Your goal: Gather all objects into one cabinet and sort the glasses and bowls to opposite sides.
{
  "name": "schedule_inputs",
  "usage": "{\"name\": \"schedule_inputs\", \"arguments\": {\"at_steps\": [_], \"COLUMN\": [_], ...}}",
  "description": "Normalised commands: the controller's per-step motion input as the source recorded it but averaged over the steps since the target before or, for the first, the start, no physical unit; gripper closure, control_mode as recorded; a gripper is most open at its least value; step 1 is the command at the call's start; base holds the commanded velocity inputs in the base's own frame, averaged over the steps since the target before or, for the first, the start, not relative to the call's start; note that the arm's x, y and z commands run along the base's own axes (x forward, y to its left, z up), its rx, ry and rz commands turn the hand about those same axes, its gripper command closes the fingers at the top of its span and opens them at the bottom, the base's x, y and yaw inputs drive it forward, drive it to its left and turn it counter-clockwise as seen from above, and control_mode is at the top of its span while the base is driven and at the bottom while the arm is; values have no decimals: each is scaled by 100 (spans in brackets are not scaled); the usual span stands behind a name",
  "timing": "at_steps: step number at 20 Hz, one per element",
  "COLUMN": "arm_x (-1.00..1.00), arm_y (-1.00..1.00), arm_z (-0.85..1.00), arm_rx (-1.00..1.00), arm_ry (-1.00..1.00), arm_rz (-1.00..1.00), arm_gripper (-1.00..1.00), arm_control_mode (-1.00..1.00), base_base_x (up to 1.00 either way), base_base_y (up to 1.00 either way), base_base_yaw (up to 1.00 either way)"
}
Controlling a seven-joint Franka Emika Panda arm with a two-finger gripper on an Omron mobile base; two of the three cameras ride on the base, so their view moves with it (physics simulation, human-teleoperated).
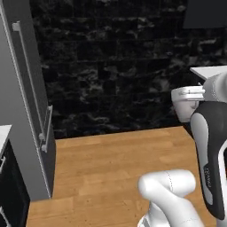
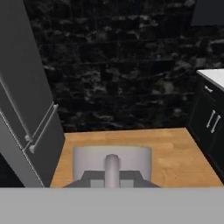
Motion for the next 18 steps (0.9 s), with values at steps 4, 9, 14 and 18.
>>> {"name": "schedule_inputs", "arguments": {"at_steps": [4, 9, 14, 18], "arm_x": [0, 0, 0, 0], "arm_y": [0, 0, 0, 0], "arm_z": [0, 0, 0, 0], "arm_rx": [0, 0, 0, 0], "arm_ry": [0, 0, 0, 0], "arm_rz": [0, 0, 0, 0], "arm_gripper": [100, 100, 100, 100], "arm_control_mode": [100, 100, 100, 100], "base_base_x": [100, 100, 78, 19], "base_base_y": [-52, -45, -22, -1], "base_base_yaw": [0, -5, -40, -75]}}
